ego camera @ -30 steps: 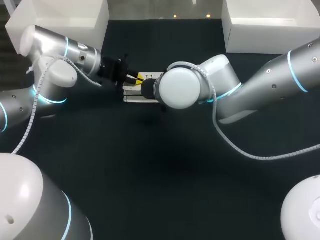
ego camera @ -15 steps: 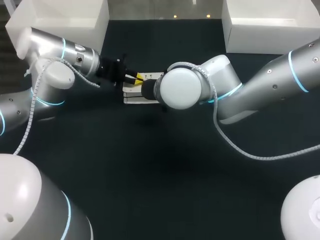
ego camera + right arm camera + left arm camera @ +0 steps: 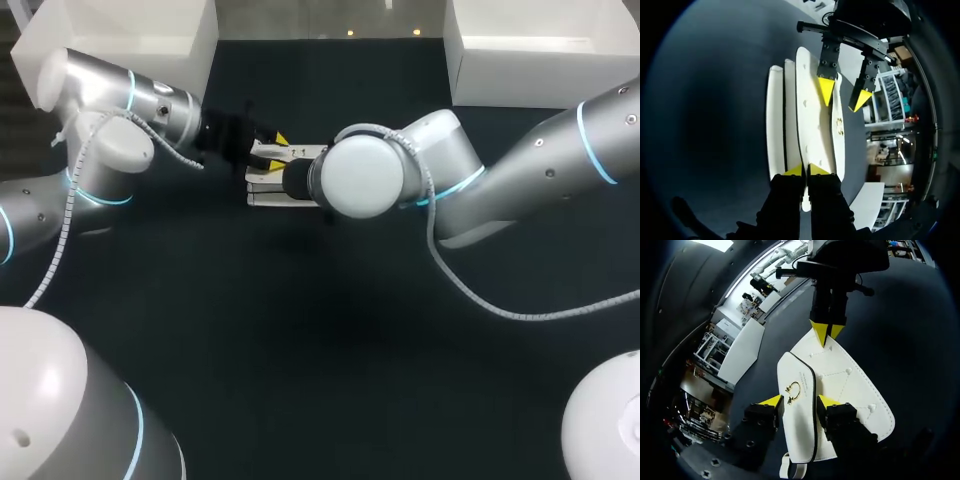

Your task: Pick up the bag, open it, inspect its contents, close it, and place it on the opposite side

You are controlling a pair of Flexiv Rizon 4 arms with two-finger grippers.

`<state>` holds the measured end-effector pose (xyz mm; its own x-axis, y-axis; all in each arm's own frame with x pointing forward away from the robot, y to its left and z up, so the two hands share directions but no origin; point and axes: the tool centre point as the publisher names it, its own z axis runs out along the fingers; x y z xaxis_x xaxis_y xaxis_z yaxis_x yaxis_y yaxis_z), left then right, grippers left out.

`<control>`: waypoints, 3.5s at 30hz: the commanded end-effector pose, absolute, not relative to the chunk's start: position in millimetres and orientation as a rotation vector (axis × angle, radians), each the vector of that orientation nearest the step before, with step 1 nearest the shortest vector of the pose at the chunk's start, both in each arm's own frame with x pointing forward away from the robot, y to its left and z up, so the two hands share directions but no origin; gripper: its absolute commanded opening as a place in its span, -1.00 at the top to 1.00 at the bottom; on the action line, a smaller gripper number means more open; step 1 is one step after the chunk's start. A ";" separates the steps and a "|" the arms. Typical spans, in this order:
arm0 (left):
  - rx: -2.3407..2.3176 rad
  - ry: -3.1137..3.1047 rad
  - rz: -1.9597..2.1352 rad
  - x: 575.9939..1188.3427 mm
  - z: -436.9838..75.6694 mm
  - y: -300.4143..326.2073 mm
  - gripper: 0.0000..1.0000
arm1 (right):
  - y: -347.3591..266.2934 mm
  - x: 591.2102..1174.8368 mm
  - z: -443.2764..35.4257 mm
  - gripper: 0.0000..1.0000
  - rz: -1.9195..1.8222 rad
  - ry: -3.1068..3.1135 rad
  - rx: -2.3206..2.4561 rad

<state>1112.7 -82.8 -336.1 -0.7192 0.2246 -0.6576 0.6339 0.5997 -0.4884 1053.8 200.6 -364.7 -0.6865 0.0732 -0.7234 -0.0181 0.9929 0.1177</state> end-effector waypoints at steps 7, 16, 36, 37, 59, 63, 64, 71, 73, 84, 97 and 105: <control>0.597 2.270 -1.005 1096.4 -302.6 -66.8 -1.00 | 198.4 1043.4 -338.0 -1.00 0.193 2.392 0.023; 0.391 2.449 -0.955 1091.2 -271.0 -49.8 -1.00 | 194.2 1040.4 -305.7 -1.00 0.234 2.530 -0.021; 0.162 2.735 -0.617 1064.4 -242.6 -6.3 -1.00 | 172.2 1045.8 -275.9 -1.00 0.315 2.664 0.095; 0.162 2.735 -0.617 1064.4 -242.6 -6.3 -1.00 | 172.2 1045.8 -275.9 -1.00 0.315 2.664 0.095; -1.098 2.824 -0.639 1052.6 -219.6 -11.9 -1.00 | 144.9 1071.9 -252.4 -1.00 0.411 2.792 1.167; -1.542 2.763 -0.709 1048.2 -222.5 -12.9 -1.00 | 139.8 1073.3 -252.2 -1.00 0.500 2.693 1.504; -1.656 2.689 -0.721 1048.1 -224.5 -12.1 -1.00 | 138.9 1071.9 -253.0 -1.00 0.530 2.644 1.550; -1.882 2.397 -0.557 1048.5 -235.5 -11.4 -1.00 | 117.5 1065.5 -263.2 -1.00 0.496 2.351 1.895; -1.882 2.397 -0.557 1048.5 -235.5 -11.4 -1.00 | 117.5 1065.5 -263.2 -1.00 0.496 2.351 1.895; -2.001 2.308 -0.543 1052.3 -240.2 -19.4 -1.00 | 117.5 1065.5 -263.2 -1.00 0.496 2.351 1.895; -2.397 2.348 -0.978 1051.1 -264.8 -2.9 -1.00 | 102.7 1076.8 -275.0 -1.00 0.845 2.200 2.539; -2.542 2.348 -1.110 1048.4 -278.7 -2.2 -1.00 | 91.2 1077.8 -286.0 -1.00 0.943 2.105 2.708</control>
